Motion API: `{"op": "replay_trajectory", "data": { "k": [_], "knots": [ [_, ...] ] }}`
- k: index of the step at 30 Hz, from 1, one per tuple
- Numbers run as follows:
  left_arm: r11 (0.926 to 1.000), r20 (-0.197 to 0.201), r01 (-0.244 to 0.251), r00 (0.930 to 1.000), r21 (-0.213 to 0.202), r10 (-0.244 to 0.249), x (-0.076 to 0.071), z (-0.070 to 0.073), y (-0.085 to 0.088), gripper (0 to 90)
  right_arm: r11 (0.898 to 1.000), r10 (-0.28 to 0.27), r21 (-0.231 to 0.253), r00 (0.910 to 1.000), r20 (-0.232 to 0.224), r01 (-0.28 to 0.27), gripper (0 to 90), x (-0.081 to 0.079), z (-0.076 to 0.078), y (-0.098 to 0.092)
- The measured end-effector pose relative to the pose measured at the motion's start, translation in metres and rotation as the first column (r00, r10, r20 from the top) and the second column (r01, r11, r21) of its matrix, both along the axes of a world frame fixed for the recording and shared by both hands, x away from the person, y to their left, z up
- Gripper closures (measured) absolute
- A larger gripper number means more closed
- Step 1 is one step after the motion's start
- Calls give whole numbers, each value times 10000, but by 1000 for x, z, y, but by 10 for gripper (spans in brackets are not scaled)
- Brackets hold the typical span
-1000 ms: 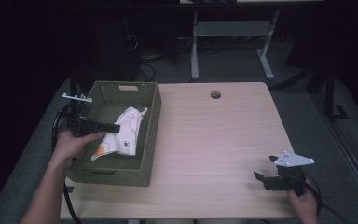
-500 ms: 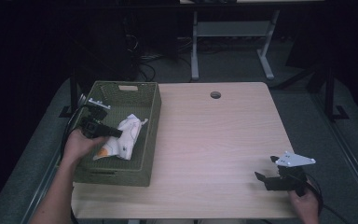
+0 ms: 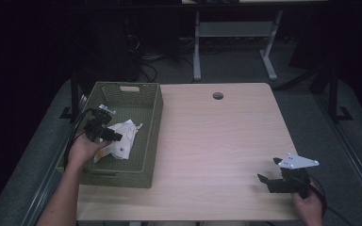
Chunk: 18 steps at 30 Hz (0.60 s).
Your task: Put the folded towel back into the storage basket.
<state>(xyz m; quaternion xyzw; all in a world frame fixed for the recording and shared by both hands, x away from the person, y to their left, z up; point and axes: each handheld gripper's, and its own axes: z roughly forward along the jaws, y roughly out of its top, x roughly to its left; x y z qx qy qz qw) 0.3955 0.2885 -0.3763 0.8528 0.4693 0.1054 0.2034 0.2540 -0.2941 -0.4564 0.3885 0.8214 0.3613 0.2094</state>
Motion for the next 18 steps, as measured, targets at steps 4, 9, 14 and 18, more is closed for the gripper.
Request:
{"op": "replay_trajectory", "data": {
  "k": [4,9,14,18],
  "knots": [
    [9999,-255,133,9996,-2,-133,-2,-5,-4,562,10000,57,-14,10000,50,-57,138,0,1,1],
    [9980,-883,616,9943,140,-601,-3,-15,-14,571,10000,84,-27,10000,47,-84,138,-1,1,2],
    [9961,-1381,844,9872,270,-799,-2,-22,-21,579,9999,131,-55,9999,106,-130,138,-1,2,2],
    [9947,-1825,837,9806,597,-716,2,-31,-25,565,9999,141,-25,9998,111,-141,138,-2,2,2]
  ]
}}
